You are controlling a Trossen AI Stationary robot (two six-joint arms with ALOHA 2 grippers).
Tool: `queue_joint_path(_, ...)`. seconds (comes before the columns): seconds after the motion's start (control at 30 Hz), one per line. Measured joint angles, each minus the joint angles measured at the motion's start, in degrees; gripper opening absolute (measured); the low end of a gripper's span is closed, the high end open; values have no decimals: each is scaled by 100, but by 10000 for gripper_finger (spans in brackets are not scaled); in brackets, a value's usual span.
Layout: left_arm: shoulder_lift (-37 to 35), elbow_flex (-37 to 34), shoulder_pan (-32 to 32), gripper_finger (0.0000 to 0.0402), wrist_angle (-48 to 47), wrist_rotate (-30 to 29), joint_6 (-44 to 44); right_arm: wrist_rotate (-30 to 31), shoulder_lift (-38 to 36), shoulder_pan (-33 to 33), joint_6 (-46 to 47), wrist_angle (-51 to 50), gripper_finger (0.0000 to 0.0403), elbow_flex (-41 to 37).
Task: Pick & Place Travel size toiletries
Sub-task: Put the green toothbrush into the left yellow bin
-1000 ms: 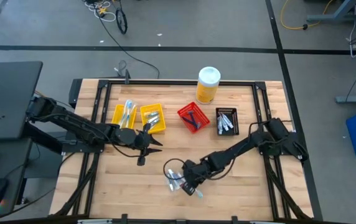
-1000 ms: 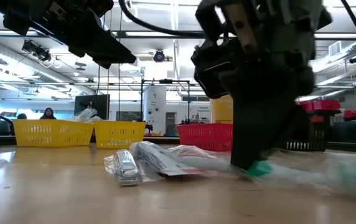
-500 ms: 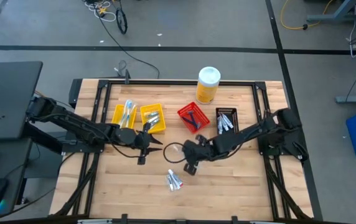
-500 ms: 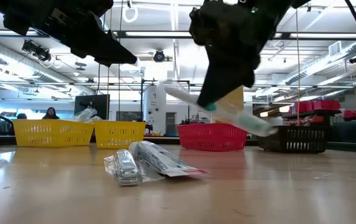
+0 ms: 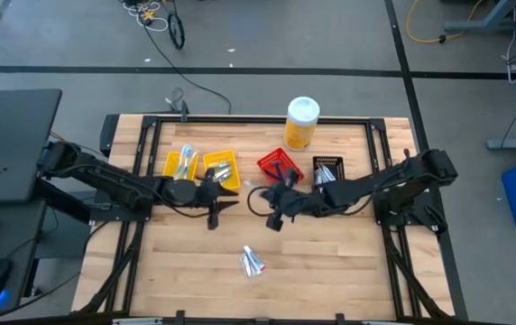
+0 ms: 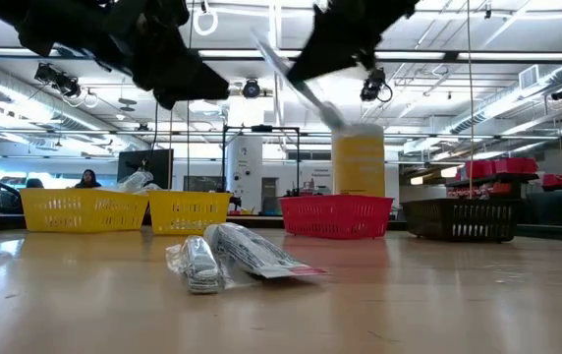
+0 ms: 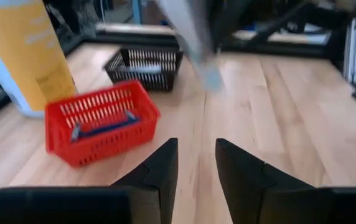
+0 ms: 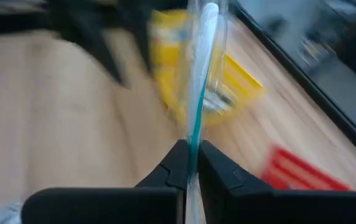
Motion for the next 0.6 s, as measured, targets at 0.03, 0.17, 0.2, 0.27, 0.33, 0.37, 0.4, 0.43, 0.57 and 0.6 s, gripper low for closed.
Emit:
queue_joint_path(0.03,0,0,9,120,101,11,52,-191,14,-21,-251,334,23,-63)
queue_joint_path(0.17,0,0,7,146,399,324,94,-698,48,-157,-685,1441,23,-302)
queue_joint_path(0.2,0,0,7,154,407,411,88,-782,48,-203,-676,1562,23,-335)
queue_joint_path(0.27,0,0,6,171,414,451,74,-931,48,-291,-620,1692,23,-381)
queue_joint_path(0.33,0,0,9,185,468,437,113,-1146,60,-361,-608,1838,23,-412)
queue_joint_path(0.37,0,0,9,190,533,432,170,-1296,97,-382,-606,2010,23,-425)
queue_joint_path(0.4,0,0,9,195,642,433,236,-1470,126,-392,-590,2175,23,-448)
queue_joint_path(0.43,0,0,9,199,743,439,266,-1571,161,-401,-575,2280,23,-476)
queue_joint_path(0.57,-2,0,7,208,1017,459,264,-1695,300,-409,-672,2590,24,-496)
queue_joint_path(0.6,-2,2,8,208,1021,426,262,-1697,314,-409,-673,2663,24,-496)
